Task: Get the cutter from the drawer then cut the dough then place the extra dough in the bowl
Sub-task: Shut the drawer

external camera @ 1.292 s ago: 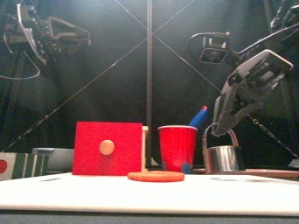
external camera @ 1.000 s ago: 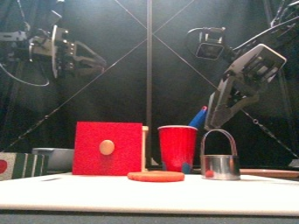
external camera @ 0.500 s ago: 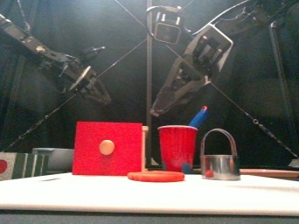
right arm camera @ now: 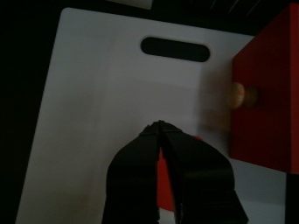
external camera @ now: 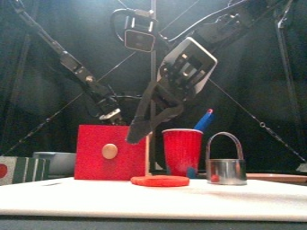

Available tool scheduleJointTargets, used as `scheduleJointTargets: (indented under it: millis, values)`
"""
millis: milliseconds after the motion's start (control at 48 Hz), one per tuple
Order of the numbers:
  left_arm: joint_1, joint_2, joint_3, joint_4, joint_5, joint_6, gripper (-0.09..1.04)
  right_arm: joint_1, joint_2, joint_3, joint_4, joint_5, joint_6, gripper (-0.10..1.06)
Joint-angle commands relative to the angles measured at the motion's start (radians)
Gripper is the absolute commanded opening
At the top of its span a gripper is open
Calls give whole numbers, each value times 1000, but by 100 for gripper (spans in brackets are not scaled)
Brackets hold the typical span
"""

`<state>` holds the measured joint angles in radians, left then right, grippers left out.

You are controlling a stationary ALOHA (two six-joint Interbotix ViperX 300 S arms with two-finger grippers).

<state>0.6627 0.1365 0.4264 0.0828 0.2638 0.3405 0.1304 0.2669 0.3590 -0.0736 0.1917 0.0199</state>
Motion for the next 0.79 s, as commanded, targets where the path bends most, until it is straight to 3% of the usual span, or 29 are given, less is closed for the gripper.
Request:
scheduleJointTargets:
  millis: [21, 104, 292, 792]
  values:
    - [0, -11, -32, 15, -2, -2, 72, -6, 14, -61, -17, 0, 0, 34]
    - [0, -11, -28, 15, -2, -2, 72, -9, 41, -95, -49, 17, 2, 34]
    - [-5, -12, -17, 15, 0, -2, 72, -64, 71, -150, -117, 69, 2, 34]
    - [-15, -11, -14, 18, -11, -2, 72, -181, 74, -173, -196, 77, 2, 34]
